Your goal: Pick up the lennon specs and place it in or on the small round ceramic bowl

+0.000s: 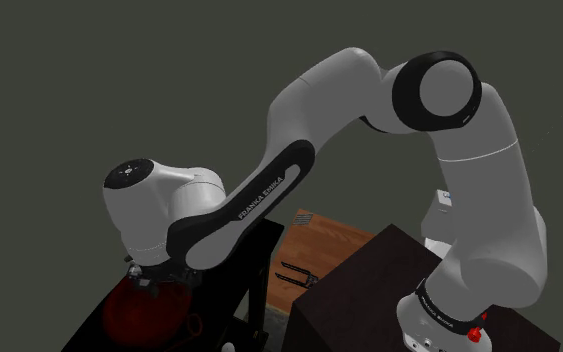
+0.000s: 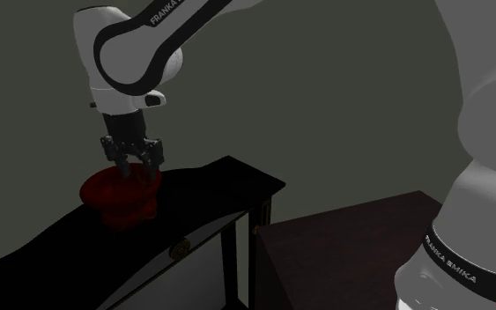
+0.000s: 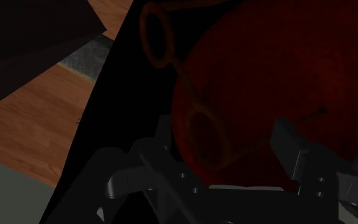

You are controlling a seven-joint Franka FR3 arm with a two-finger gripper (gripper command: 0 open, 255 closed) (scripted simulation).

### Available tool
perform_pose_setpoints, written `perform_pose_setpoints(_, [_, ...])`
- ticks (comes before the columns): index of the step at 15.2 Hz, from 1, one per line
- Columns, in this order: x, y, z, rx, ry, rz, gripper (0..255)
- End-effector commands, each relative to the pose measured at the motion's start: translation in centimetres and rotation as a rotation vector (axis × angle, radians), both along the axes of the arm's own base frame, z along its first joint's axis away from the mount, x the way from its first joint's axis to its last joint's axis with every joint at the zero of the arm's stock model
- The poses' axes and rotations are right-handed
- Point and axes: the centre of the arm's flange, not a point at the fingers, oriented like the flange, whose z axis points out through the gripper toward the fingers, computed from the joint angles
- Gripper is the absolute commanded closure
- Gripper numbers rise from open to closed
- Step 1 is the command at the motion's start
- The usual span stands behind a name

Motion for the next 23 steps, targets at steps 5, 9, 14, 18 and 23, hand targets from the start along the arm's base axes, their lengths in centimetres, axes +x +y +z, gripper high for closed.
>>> perform_pose_setpoints(5, [-0.2,0.0,-0.6,-0.013,0.009,0.0,255])
perform_pose_setpoints(9, [-0.2,-0.2,-0.5,-0.013,0.009,0.0,255])
perform_pose_setpoints(14, [-0.2,-0.2,2.1,-0.013,0.009,0.0,255])
perform_pose_setpoints(18, [-0.2,-0.2,4.2,-0.013,0.009,0.0,255])
perform_pose_setpoints(23, [-0.2,-0.2,6.9,-0.013,0.009,0.0,255])
